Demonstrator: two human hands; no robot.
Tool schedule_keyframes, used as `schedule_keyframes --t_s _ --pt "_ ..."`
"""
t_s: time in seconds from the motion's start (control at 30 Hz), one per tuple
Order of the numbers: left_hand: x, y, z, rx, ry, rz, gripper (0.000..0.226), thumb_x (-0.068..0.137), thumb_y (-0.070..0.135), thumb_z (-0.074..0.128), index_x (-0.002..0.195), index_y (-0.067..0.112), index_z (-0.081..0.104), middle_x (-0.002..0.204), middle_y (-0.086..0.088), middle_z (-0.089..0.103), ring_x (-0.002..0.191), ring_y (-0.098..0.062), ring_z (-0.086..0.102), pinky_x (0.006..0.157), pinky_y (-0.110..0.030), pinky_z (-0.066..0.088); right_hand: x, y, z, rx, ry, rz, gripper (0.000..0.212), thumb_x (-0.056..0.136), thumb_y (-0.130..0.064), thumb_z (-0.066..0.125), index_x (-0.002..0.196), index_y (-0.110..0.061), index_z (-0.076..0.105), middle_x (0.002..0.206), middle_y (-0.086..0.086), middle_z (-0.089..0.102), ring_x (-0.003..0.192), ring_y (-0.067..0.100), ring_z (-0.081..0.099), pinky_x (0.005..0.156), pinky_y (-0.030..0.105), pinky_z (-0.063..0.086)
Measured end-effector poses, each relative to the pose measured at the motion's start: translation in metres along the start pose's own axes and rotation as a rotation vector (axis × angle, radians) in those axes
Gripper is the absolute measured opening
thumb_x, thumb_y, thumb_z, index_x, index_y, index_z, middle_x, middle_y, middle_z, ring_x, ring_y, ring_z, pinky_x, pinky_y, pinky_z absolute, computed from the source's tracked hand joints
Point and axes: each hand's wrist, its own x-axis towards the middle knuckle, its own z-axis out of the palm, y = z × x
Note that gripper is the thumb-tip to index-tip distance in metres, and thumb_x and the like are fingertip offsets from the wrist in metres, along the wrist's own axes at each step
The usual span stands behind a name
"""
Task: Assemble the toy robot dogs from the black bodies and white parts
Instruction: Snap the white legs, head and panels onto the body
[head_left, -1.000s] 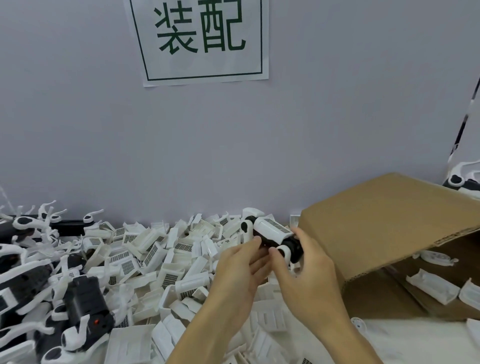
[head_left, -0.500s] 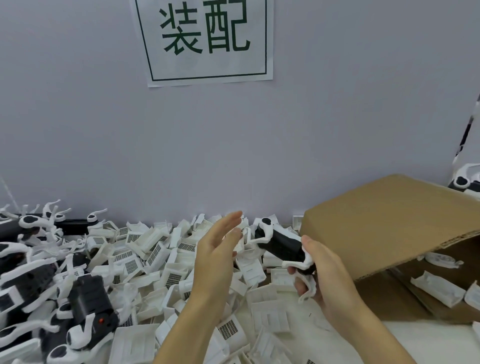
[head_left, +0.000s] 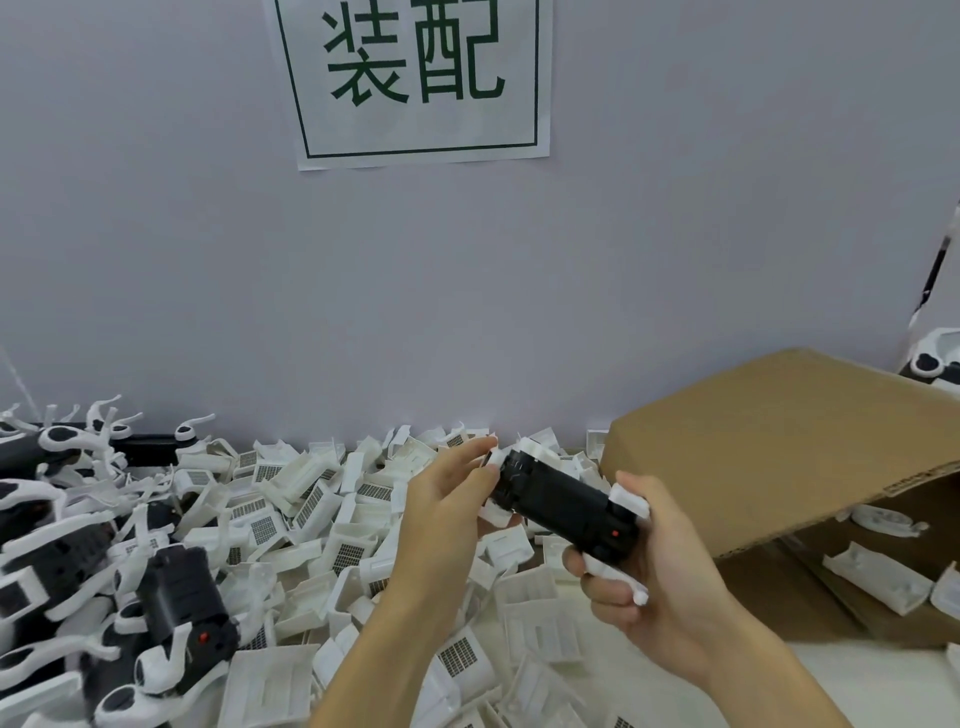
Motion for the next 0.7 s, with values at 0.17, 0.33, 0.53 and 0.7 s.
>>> schedule_keyframes --t_s 0.17,0.33,0.53,0.7 --pt "0.002 0.002 -0.003 0.004 -0.033 -0.022 0.024 0.099 0.018 0.058 0.108 0.027 0.079 0.114 -0.003 0.075 0.101 -0.025 0.073 0.081 -0.036 0.060 0.000 -0.001 -0.002 0.016 0.014 -0.027 0.059 0.072 -0.052 0.061 0.106 -0.005 0.072 0.068 0.015 0.049 0.039 0.013 0.030 0.030 0.020 0.028" --pt "0.002 0.008 -0.002 0.049 -0.007 -0.118 0.018 0.093 0.046 0.063 0.098 0.042 0.080 0.098 0.010 0.077 0.092 -0.016 0.073 0.074 -0.031 0.056 0.000 -0.003 -0.006 -0.070 0.033 -0.123 0.054 0.077 -0.050 0.063 0.109 -0.006 0.068 0.074 0.017 0.056 0.050 0.018 0.043 0.040 0.024 0.037" --pt "0.004 0.009 -0.008 0.025 0.071 -0.085 0.017 0.094 0.040 0.066 0.104 0.034 0.079 0.098 0.007 0.078 0.091 -0.013 0.071 0.077 -0.030 0.051 -0.004 -0.001 -0.003 -0.532 0.093 -0.378 0.034 0.069 -0.031 0.078 0.102 -0.033 0.072 0.104 -0.006 0.071 0.092 0.007 0.069 0.076 0.025 0.050" --pt "0.003 0.007 -0.007 -0.072 0.088 -0.106 0.016 0.096 0.023 0.069 0.101 0.011 0.078 0.094 -0.008 0.078 0.080 -0.019 0.070 0.080 -0.038 0.056 -0.005 0.007 0.004 -1.098 0.186 -0.766 0.069 0.066 0.004 0.084 0.113 -0.042 0.063 0.115 -0.030 0.057 0.113 0.000 0.054 0.090 0.009 0.043"
